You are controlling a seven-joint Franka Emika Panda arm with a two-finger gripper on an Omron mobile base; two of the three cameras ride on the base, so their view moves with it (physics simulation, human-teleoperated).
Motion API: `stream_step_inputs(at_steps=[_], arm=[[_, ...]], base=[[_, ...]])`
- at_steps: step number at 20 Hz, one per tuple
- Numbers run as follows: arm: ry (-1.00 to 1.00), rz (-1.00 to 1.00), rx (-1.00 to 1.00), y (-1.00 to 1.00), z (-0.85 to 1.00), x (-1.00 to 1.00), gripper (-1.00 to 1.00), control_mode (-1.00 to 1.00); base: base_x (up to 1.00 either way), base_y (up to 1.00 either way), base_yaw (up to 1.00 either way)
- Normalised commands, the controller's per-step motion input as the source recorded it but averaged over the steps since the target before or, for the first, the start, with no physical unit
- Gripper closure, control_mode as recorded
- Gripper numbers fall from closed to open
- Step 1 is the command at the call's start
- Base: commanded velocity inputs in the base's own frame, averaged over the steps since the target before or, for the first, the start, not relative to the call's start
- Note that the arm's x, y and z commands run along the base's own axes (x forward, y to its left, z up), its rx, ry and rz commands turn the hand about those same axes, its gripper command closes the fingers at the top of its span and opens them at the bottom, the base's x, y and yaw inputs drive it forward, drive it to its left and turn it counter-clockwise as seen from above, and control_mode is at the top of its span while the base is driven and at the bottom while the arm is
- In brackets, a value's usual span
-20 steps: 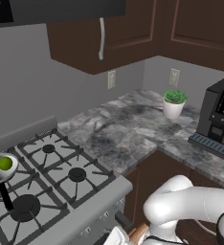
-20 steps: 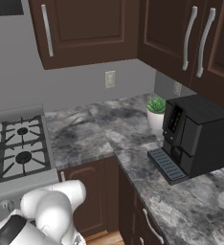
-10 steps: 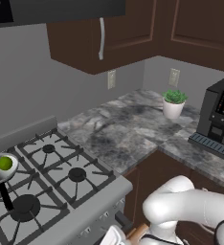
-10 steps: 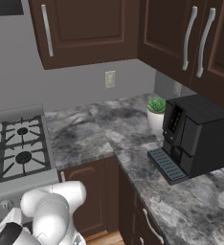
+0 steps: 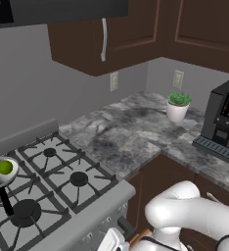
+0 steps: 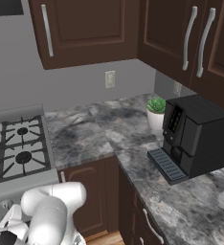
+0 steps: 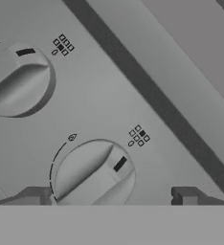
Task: Put the tomato and lime in the pan. Then turn on the rear center burner and set the heat to medium.
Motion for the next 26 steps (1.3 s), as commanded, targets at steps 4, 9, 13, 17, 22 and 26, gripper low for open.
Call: stream_step_inputs(at_steps=[4,9,13,17,22,26], arm=[[0.0,0.0,0.0,0.01,-0.2,0.23,-1.0,-1.0],[0.0,0.0,0.0,0.13,-0.17,0.19,-1.0,-1.0],[0.0,0.0,0.0,0.01,-0.04,0.27,-1.0,-1.0],[0.0,0.0,0.0,0.0,0.0,0.28,-1.0,-1.0],[-0.01,0.0,0.0,0.0,0.0,0.4,-1.0,-1.0],[-0.01,0.0,0.02,-0.03,0.01,0.07,-1.0,-1.0]], base=[[0.0,0.0,0.0],[0.0,0.0,0.0],[0.0,0.0,0.0],[0.0,0.0,0.0],[0.0,0.0,0.0],[0.0,0.0,0.0]])
